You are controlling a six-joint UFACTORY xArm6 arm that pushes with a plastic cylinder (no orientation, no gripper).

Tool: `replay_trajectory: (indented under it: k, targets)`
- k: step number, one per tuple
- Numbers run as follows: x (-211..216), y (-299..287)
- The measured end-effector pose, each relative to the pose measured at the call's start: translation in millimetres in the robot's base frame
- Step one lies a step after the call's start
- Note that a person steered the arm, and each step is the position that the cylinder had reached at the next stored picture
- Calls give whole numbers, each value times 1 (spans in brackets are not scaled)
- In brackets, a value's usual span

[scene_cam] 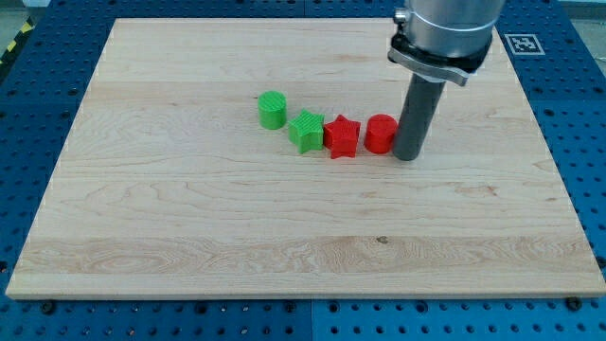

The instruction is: Move your arm above blue triangle

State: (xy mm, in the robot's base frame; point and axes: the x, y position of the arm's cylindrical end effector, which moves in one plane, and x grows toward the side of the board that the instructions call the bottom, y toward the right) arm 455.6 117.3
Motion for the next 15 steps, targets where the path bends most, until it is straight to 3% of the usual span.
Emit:
replay_trajectory:
  k: [1,3,4,5,7,12,13,15]
  targets:
    - [-6,39]
    - [-61,6]
    - [-63,-6]
    - [-65,42]
    - [-65,53]
    - [-66,163]
    - [-87,177]
    - [-183,178]
